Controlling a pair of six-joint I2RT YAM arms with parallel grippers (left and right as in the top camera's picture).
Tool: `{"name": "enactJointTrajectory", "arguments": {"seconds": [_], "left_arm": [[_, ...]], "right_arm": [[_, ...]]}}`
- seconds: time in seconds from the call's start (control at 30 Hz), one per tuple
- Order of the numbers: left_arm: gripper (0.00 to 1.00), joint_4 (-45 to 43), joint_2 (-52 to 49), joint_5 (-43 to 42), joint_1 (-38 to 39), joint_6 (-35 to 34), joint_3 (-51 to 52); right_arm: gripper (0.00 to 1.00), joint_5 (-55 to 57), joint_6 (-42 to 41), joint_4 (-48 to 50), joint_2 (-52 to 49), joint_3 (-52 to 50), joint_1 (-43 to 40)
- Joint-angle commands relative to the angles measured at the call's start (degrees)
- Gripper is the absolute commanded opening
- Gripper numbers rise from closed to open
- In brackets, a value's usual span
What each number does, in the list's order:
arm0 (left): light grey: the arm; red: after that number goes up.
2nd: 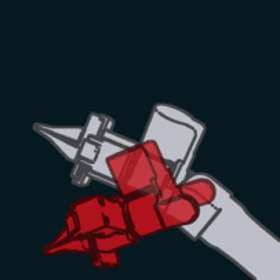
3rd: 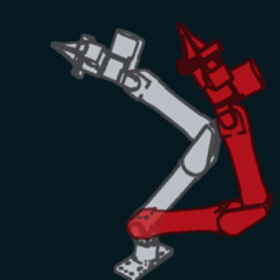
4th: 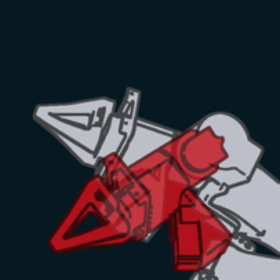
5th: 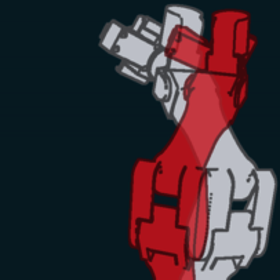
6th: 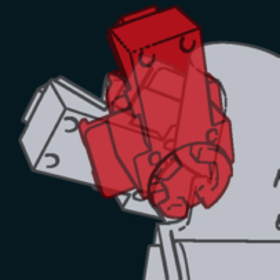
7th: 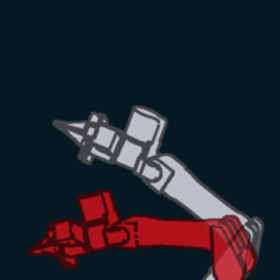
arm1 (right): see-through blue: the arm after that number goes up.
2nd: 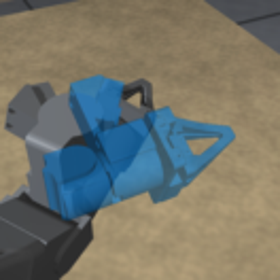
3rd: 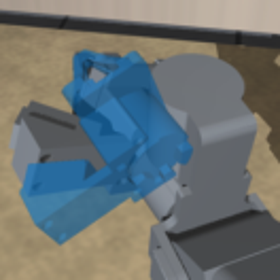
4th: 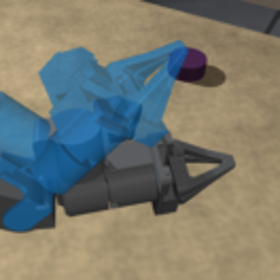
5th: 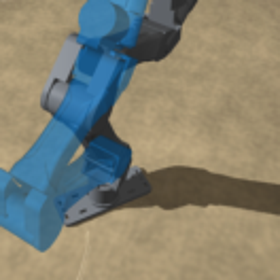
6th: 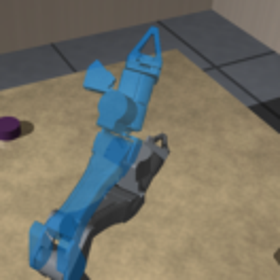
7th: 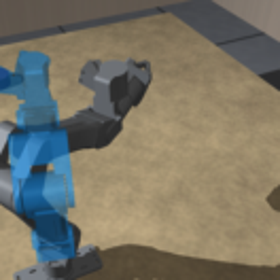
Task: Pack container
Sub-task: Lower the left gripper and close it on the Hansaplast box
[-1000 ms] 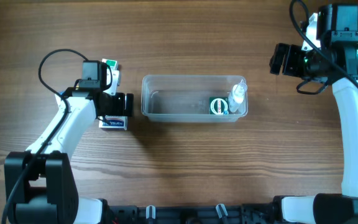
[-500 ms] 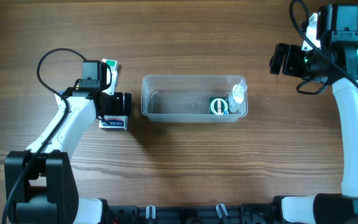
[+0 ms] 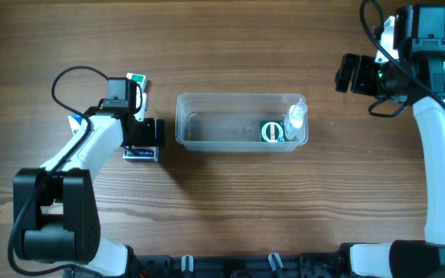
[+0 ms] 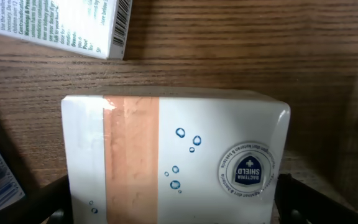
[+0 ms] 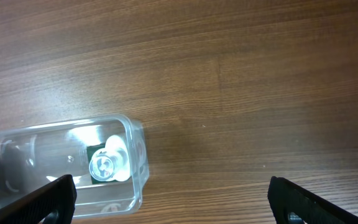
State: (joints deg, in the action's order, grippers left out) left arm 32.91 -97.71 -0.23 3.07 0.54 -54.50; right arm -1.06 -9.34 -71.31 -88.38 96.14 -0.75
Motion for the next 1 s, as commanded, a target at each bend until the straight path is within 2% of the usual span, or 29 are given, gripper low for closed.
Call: {"name": "enactJointTrajectory", "arguments": {"seconds": [0.0, 0.67, 0.77, 0.9, 0.97], "left_arm": [[1.00, -0.42, -0.57, 0.76, 0.04, -1.01, -0.85], [0.99, -0.79, -2.97, 0.74, 0.04, -1.46, -0.85], [0.92, -0.66, -2.95, 0.74, 0.04, -1.44, -0.85], [0.77, -0.39, -2.91, 0.74, 0.04, -1.44, -0.85], [0.73, -0.37, -2.91, 0.74, 0.04, -1.44, -0.87]], "right_arm": [[1.00, 0.11, -0.24, 0.13, 0.44, 0.94, 0.02], [1.00, 0.11, -0.20, 0.13, 0.44, 0.94, 0.02], [1.00, 0.11, -0.20, 0.13, 0.44, 0.94, 0.02], [1.00, 0.11, -0.20, 0.13, 0.44, 0.94, 0.02], [1.00, 0.11, -0.22, 0.13, 0.44, 0.94, 0.02]]}}
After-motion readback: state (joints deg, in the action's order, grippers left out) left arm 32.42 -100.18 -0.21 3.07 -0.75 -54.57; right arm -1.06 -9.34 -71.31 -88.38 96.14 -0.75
